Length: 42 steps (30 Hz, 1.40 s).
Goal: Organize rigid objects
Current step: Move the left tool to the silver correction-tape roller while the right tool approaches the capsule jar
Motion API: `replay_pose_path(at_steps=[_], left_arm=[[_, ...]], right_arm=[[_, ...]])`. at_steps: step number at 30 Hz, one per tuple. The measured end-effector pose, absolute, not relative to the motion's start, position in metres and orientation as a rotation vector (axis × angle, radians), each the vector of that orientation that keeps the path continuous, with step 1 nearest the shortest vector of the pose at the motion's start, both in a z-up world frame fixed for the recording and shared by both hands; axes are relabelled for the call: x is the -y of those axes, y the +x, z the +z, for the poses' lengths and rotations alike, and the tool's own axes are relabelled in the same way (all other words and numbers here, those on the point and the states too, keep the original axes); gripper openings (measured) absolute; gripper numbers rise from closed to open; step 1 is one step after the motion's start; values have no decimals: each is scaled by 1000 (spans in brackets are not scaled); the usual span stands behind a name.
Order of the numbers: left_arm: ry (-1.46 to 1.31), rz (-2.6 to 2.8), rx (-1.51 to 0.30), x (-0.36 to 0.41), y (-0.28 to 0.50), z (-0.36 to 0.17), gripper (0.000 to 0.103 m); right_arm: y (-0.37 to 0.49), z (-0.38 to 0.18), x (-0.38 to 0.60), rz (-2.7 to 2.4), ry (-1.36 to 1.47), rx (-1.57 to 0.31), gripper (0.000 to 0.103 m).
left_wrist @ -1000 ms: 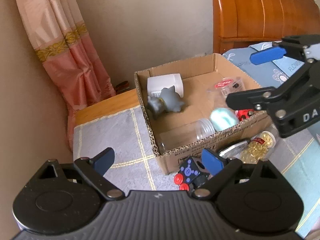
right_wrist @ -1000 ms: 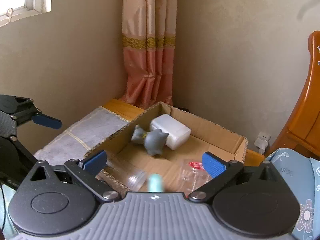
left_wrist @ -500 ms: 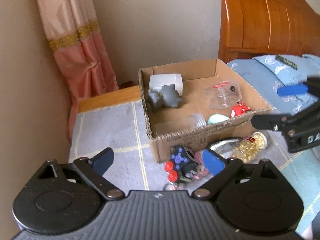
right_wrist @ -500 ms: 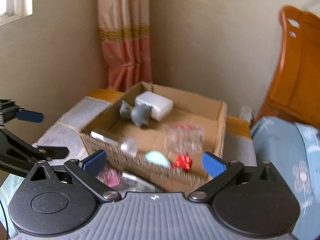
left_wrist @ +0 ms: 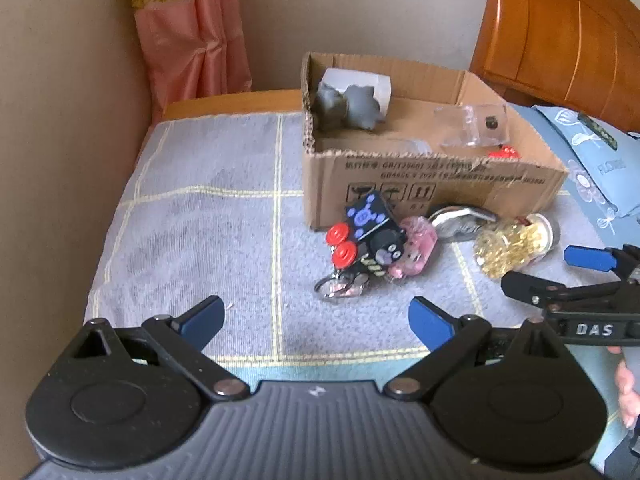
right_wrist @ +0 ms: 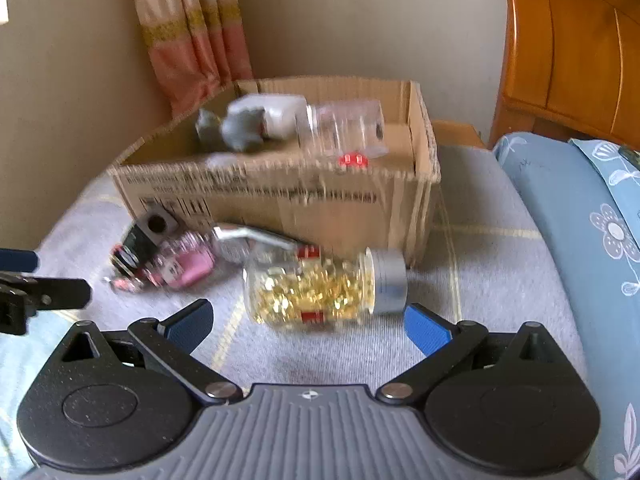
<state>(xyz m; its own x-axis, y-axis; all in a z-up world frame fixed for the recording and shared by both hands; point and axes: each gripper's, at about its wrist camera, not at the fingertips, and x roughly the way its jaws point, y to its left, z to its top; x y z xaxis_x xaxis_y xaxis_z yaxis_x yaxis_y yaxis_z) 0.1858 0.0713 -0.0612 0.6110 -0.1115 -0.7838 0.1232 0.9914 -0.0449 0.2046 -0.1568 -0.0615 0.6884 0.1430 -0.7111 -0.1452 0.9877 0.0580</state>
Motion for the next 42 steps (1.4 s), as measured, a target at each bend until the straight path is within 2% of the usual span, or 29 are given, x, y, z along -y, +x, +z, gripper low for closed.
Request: replay_pose_path(at_steps=[10, 17, 25, 42], left_arm=[[-5, -165, -905, -70, 195, -66, 98], [-6, -147, -868, -59, 223, -60, 98], [-60, -118, -875, -54, 257, -79, 98], [-45, -47, -904, -91, 243, -90, 100]], right_arm=[[223, -68, 155, 114, -6, -789, 103], [229, -80, 168, 66, 35, -819, 103], [227, -82, 169, 74, 18, -815, 103], [225, -82, 170, 83, 6, -810, 103]])
